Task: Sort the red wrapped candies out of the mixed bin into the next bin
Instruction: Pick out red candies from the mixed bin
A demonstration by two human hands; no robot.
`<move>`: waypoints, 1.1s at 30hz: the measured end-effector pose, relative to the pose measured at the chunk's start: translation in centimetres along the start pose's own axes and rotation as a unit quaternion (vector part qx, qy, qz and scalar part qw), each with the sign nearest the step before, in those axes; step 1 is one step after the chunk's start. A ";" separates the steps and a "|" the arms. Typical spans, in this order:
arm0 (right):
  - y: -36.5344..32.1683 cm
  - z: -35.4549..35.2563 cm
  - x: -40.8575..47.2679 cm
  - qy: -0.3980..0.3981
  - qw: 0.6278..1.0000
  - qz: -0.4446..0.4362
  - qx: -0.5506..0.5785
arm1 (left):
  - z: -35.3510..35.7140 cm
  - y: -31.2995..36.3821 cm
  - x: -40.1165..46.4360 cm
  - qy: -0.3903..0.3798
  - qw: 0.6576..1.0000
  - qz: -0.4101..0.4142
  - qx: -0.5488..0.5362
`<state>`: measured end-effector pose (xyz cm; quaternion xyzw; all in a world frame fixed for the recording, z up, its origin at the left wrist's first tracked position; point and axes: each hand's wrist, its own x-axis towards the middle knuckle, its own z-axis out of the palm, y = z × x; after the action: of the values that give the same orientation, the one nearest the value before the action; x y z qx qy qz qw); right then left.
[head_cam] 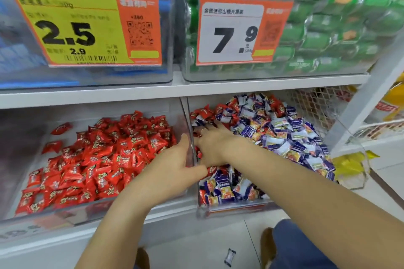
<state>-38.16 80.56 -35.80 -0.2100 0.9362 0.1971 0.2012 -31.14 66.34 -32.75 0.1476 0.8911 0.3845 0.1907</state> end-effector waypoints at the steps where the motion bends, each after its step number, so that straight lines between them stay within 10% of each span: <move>1: -0.1 -0.5 0.1 -0.016 1.000 0.003 -0.014 | 0.0 0.1 -0.1 0.001 1.000 0.000 0.007; 6: 0.4 -2.1 -0.9 -0.036 0.994 0.052 -0.094 | 0.0 0.4 -0.8 -0.004 1.000 -0.001 0.012; 15: 6.8 2.0 -8.7 0.178 0.972 0.125 0.084 | 0.0 0.8 -0.8 -0.017 0.998 -0.032 0.054; 24: 8.6 6.3 -13.7 0.299 0.865 0.106 0.389 | 1.8 4.7 0.5 0.252 0.950 0.130 0.131; 33: 9.1 8.6 -13.2 0.391 0.791 0.129 0.452 | 7.0 6.4 4.4 0.148 0.965 0.152 0.152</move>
<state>-29.01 96.21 -34.35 -0.0314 0.9358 -0.3230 -0.1375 -31.08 76.80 -33.42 0.2497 0.9246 0.2861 -0.0289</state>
